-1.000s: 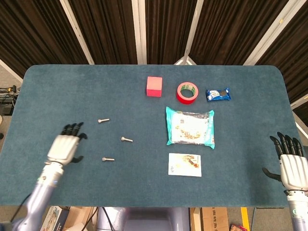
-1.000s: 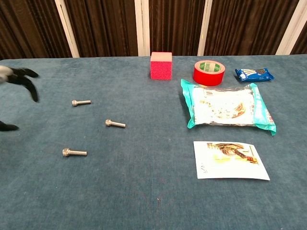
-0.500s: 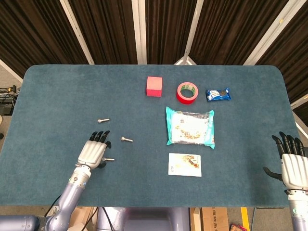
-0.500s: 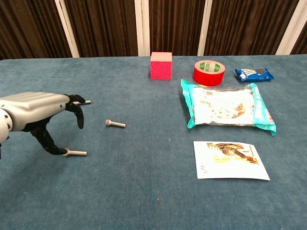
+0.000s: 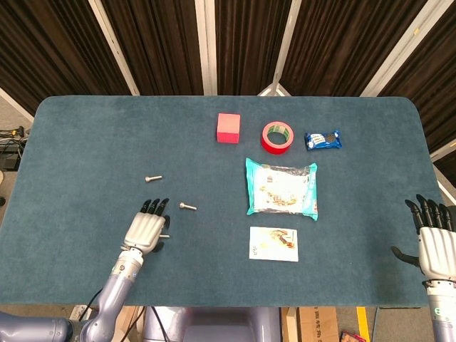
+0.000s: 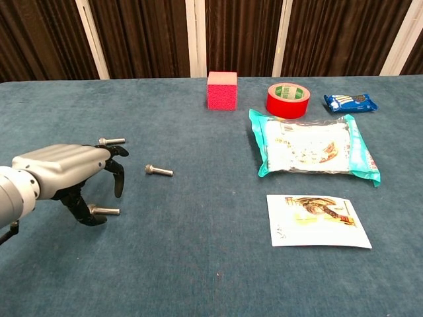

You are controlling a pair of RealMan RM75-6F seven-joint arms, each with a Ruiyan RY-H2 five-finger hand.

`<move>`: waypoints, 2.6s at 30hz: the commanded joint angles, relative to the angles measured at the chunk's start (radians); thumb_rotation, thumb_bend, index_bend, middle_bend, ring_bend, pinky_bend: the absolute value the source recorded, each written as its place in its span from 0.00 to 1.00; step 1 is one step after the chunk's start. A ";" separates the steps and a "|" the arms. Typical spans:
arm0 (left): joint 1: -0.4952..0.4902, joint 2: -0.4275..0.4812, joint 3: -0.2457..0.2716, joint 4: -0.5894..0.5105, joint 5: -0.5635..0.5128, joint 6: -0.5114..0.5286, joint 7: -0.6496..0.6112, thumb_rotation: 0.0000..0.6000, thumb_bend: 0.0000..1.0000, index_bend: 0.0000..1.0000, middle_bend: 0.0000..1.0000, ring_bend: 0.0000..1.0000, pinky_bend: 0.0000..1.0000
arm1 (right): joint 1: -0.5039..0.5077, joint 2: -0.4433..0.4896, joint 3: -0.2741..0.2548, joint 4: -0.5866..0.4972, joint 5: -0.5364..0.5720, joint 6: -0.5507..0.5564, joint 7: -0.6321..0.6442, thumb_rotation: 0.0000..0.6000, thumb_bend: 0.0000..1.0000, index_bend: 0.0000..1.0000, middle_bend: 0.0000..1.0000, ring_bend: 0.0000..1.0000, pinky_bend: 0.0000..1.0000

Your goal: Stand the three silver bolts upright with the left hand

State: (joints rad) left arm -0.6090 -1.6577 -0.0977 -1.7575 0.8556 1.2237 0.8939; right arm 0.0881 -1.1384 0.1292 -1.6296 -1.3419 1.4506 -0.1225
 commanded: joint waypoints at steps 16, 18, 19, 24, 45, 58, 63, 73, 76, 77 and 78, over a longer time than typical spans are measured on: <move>-0.005 -0.042 0.022 0.058 0.022 0.008 -0.018 1.00 0.46 0.50 0.02 0.00 0.00 | -0.002 -0.006 0.010 0.001 0.016 0.005 0.002 1.00 0.02 0.14 0.06 0.00 0.00; -0.006 -0.043 0.021 0.059 0.022 0.005 -0.023 1.00 0.47 0.51 0.03 0.00 0.00 | -0.002 -0.006 0.010 0.001 0.017 0.005 0.002 1.00 0.02 0.14 0.06 0.00 0.00; -0.007 -0.044 0.021 0.059 0.023 0.004 -0.025 1.00 0.47 0.51 0.03 0.00 0.00 | -0.002 -0.006 0.010 0.001 0.018 0.005 0.002 1.00 0.02 0.14 0.06 0.00 0.00; -0.008 -0.047 0.024 0.066 0.026 0.004 -0.028 1.00 0.48 0.51 0.03 0.00 0.00 | -0.002 -0.007 0.012 0.001 0.019 0.005 0.006 1.00 0.02 0.14 0.06 0.00 0.00; -0.009 -0.058 0.031 0.082 0.032 0.013 -0.025 1.00 0.50 0.54 0.04 0.00 0.00 | -0.003 -0.009 0.017 0.003 0.025 0.006 0.011 1.00 0.02 0.14 0.06 0.00 0.00; -0.013 -0.065 0.035 0.087 0.022 0.009 -0.016 1.00 0.51 0.55 0.04 0.00 0.00 | -0.002 -0.008 0.020 0.002 0.033 0.003 0.014 1.00 0.02 0.14 0.06 0.00 0.00; -0.012 -0.068 0.035 0.089 0.029 0.010 -0.022 1.00 0.54 0.56 0.04 0.00 0.00 | -0.003 -0.008 0.022 0.001 0.033 0.005 0.019 1.00 0.02 0.14 0.06 0.00 0.00; 0.001 -0.047 0.029 0.074 0.076 0.022 -0.083 1.00 0.54 0.56 0.05 0.00 0.00 | -0.003 -0.009 0.021 0.004 0.028 0.006 0.022 1.00 0.02 0.14 0.06 0.00 0.00; 0.009 -0.036 0.028 0.070 0.089 0.017 -0.119 1.00 0.54 0.56 0.05 0.00 0.00 | -0.003 -0.010 0.020 0.004 0.027 0.006 0.020 1.00 0.02 0.14 0.06 0.00 0.00; 0.011 -0.032 0.027 0.068 0.092 0.013 -0.134 1.00 0.54 0.56 0.05 0.00 0.00 | -0.003 -0.010 0.020 0.004 0.027 0.007 0.020 1.00 0.02 0.14 0.06 0.00 0.00; 0.014 -0.027 0.027 0.066 0.095 0.008 -0.148 1.00 0.54 0.56 0.05 0.00 0.00 | -0.003 -0.011 0.020 0.004 0.027 0.007 0.019 1.00 0.02 0.14 0.06 0.00 0.00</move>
State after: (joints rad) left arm -0.6010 -1.6940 -0.0694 -1.6874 0.9426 1.2391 0.7666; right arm 0.0850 -1.1489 0.1492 -1.6259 -1.3151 1.4573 -0.1032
